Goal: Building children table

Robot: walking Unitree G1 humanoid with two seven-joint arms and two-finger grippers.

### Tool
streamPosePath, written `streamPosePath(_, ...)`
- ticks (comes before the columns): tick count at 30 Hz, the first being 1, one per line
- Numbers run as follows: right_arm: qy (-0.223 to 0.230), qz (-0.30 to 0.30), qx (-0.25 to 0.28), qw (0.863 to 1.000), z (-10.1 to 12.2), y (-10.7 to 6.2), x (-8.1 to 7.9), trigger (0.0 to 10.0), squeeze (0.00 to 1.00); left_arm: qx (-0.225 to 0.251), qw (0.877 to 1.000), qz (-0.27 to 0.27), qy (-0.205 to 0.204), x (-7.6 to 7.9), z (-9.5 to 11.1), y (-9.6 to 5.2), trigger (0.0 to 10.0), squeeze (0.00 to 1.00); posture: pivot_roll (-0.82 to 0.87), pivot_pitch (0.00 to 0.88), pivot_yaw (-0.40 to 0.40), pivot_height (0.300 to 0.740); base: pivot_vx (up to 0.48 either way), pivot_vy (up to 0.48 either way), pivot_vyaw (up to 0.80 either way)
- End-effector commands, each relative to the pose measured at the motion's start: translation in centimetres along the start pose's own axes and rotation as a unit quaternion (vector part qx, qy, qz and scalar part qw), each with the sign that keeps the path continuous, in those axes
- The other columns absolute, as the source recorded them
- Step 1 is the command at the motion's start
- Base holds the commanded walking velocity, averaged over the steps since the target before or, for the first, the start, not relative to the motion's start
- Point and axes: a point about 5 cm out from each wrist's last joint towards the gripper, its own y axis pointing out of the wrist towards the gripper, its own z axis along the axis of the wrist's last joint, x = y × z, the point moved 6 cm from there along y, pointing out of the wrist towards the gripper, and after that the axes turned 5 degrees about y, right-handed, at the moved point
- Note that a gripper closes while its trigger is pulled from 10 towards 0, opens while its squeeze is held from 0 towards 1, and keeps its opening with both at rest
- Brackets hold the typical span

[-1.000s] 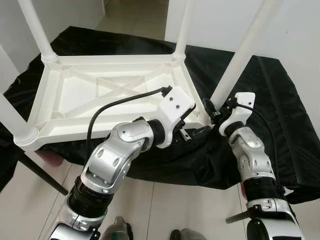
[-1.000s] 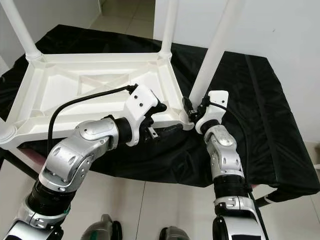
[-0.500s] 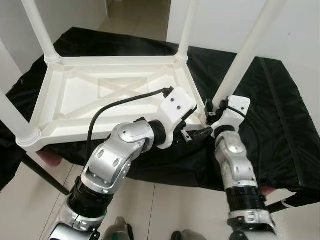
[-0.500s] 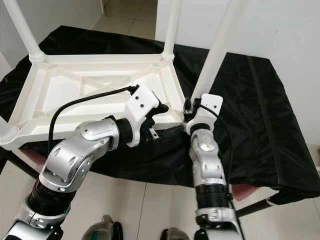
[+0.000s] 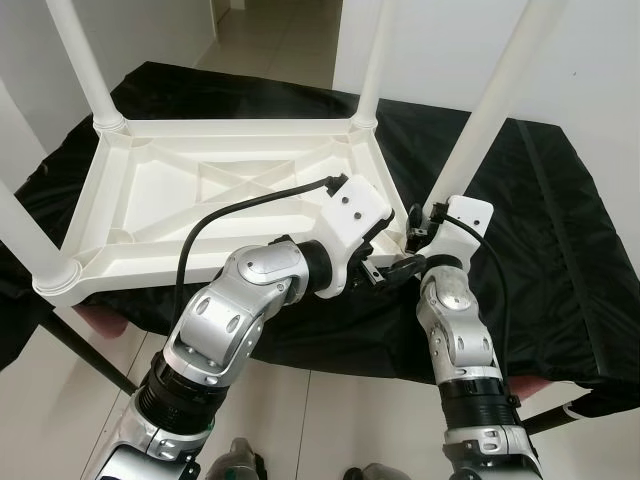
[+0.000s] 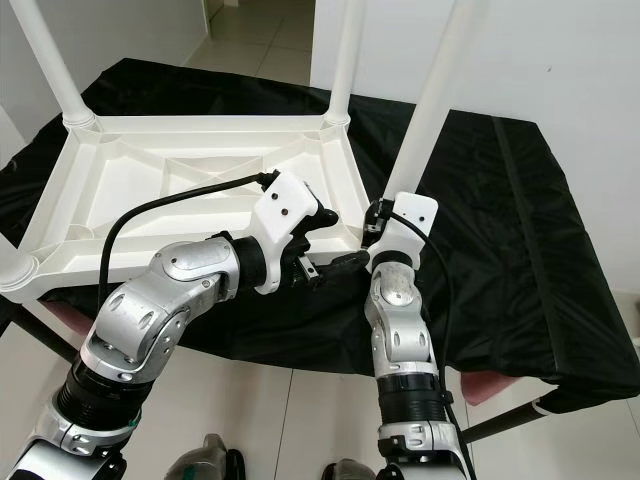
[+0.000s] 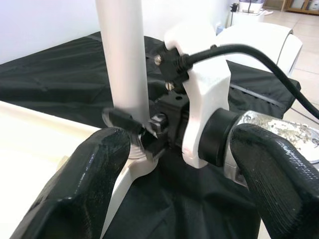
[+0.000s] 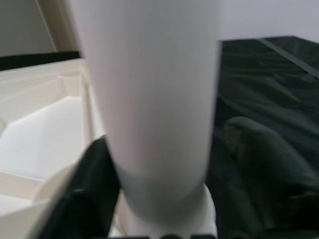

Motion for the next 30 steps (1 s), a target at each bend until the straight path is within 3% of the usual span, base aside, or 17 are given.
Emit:
streamPosePath(1, -0.001, -0.001, 0.001, 1.0, 0.0, -0.1, 0.2, 10.0, 1.0, 0.003, 1.0, -0.001, 0.005, 0.0, 0.2, 0.2, 10.0, 0.0, 0.04, 0.0, -0.031, 0.74, 0.0, 0.0, 0.0)
streamPosePath(9, 0.001, 0.038, 0.015, 0.999, 0.7, 0.3, -0.1, 10.0, 1.0, 0.002, 1.0, 0.005, 0.002, -0.2, 0.1, 0.2, 10.0, 0.0, 0.04, 0.0, -0.039, 0.74, 0.0, 0.0, 0.0)
streamPosePath(20, 0.001, 0.074, -0.007, 0.997, 0.1, 1.4, 1.0, 10.0, 1.0, 0.002, 1.0, 0.015, 0.0, -0.5, 0.0, 0.1, 10.0, 0.0, 0.05, 0.0, -0.053, 0.74, 0.0, 0.0, 0.0)
streamPosePath(21, 0.006, 0.096, -0.015, 0.995, -0.1, 1.6, 0.9, 10.0, 0.0, 0.002, 1.0, 0.018, 0.0, -0.6, 0.1, 0.1, 10.0, 0.0, 0.06, 0.0, -0.055, 0.74, 0.0, 0.0, 0.0)
streamPosePath(30, -0.018, 0.211, -0.007, 0.977, 0.0, 1.5, -0.9, 10.0, 0.0, 0.004, 1.0, 0.026, 0.004, -1.1, 0.2, 0.0, 10.0, 0.0, 0.05, 0.0, -0.047, 0.74, 0.0, 0.0, 0.0)
